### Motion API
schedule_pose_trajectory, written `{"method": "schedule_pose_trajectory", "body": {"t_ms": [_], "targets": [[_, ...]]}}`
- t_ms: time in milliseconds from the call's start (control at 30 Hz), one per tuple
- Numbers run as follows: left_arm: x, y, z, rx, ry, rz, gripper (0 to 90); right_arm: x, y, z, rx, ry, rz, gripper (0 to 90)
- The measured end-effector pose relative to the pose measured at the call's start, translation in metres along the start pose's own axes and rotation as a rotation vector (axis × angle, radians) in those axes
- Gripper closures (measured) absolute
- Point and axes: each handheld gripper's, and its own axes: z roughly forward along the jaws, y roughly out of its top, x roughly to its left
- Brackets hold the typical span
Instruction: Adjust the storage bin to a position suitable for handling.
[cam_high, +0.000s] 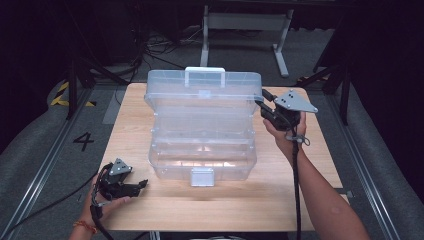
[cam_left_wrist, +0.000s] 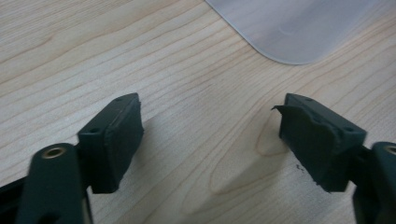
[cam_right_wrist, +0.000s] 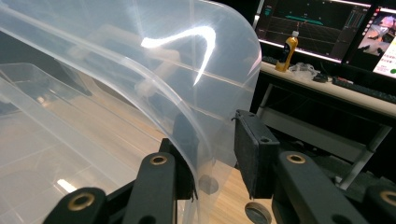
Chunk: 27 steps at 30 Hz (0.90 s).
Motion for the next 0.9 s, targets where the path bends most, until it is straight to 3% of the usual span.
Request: {"method": "schedule_pose_trajectory", "body": {"t_ms": [67, 600, 867, 900], "targets": [[0.000, -0.002, 0.002, -0.023, 0.000, 0.002, 17.1, -0.002, 0.002, 0.003, 0.001, -0.005, 0.002, 70.1], [0.001, -0.001, 0.002, -0.018, -0.003, 0.009, 15.8, -0.013, 0.011, 0.019, 0.019, -0.005, 0.048, 73.7], [0.001, -0.001, 0.002, -0.018, -0.003, 0.009, 15.8, -0.016, 0.015, 0.024, 0.010, -0.025, 0.045, 77.6], [0.000, -0.001, 0.002, -0.017, -0.003, 0.008, 15.8, -0.015, 0.016, 0.025, 0.005, -0.060, 0.022, 82.0]]}}
